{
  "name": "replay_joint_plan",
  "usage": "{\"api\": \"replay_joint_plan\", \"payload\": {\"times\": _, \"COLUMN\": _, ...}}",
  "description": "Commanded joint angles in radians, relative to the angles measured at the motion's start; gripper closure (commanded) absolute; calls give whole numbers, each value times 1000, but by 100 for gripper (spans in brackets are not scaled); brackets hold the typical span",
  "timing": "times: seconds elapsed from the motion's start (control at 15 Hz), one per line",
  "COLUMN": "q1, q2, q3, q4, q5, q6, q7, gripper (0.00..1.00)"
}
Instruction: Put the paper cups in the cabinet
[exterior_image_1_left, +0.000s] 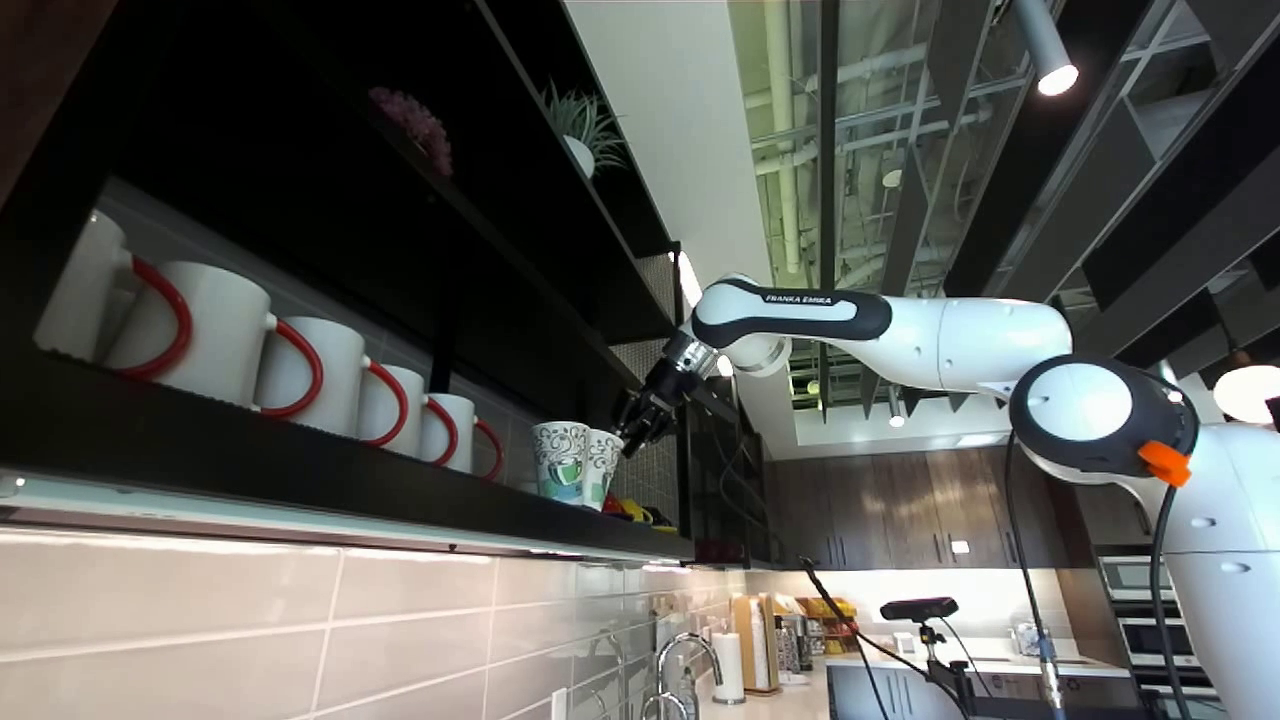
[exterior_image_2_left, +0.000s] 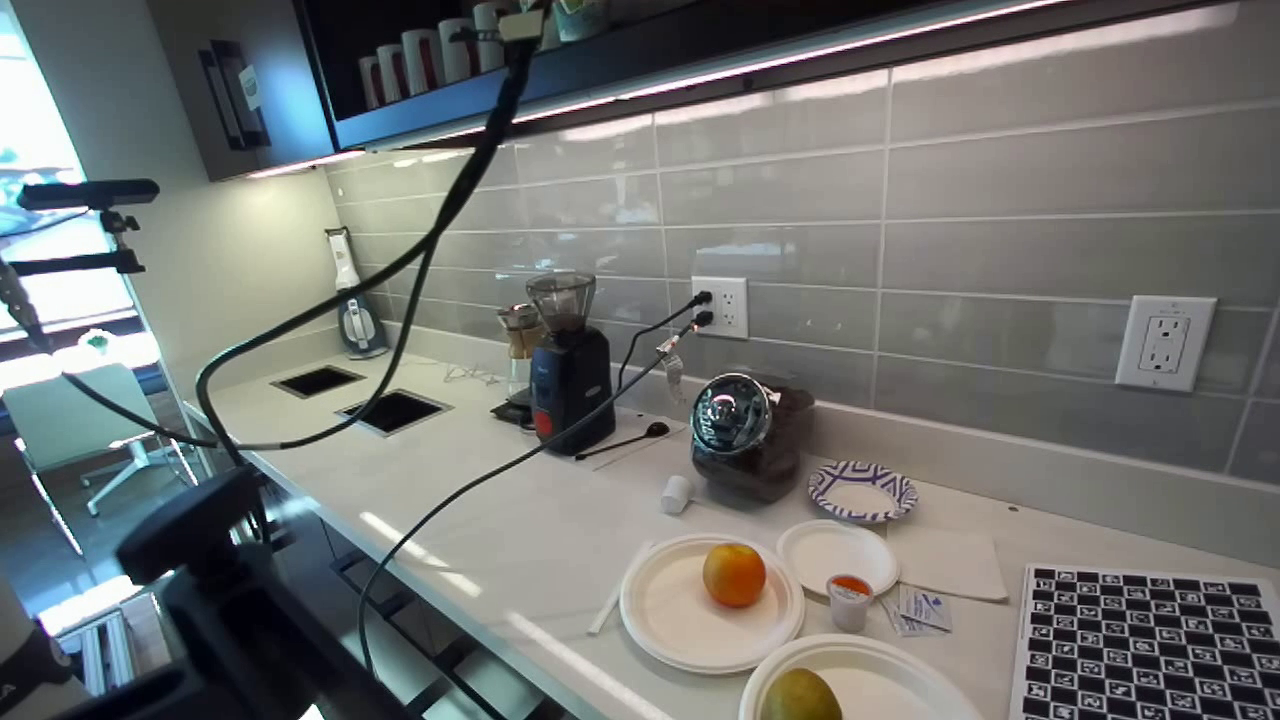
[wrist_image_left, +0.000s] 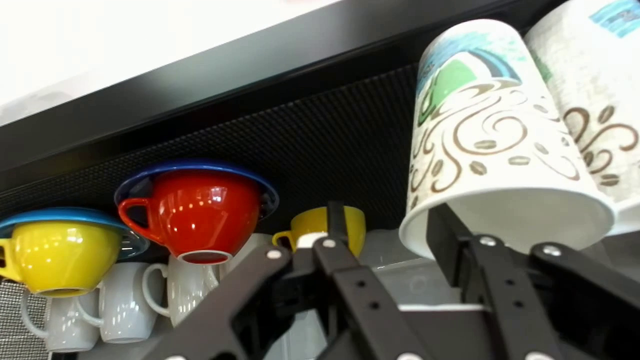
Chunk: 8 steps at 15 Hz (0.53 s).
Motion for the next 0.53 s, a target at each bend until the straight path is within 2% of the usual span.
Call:
{"api": "replay_joint_plan", "payload": {"times": 0.0, "q1": 1, "q2": -17, "q3": -1, "q4": -39, "q5": 40, "q6": 39, "q7": 21, "gripper": 82}}
{"api": "replay_joint_plan", "payload": {"times": 0.13, "q1": 1, "q2": -14, "q3": 0, "q4": -45, "q5": 49, "q6": 47, "q7": 29, "gripper": 96}}
{"api": "replay_joint_plan", "payload": {"times": 0.2, "q1": 1, "q2": -12, "q3": 0, "q4": -48, "q5": 53, "q6": 49, "q7": 32, "gripper": 99}}
{"api": "replay_joint_plan", "payload": {"times": 0.47, "q1": 1, "q2": -10, "q3": -1, "q4": -41, "q5": 66, "q6": 72, "q7": 57, "gripper": 99}}
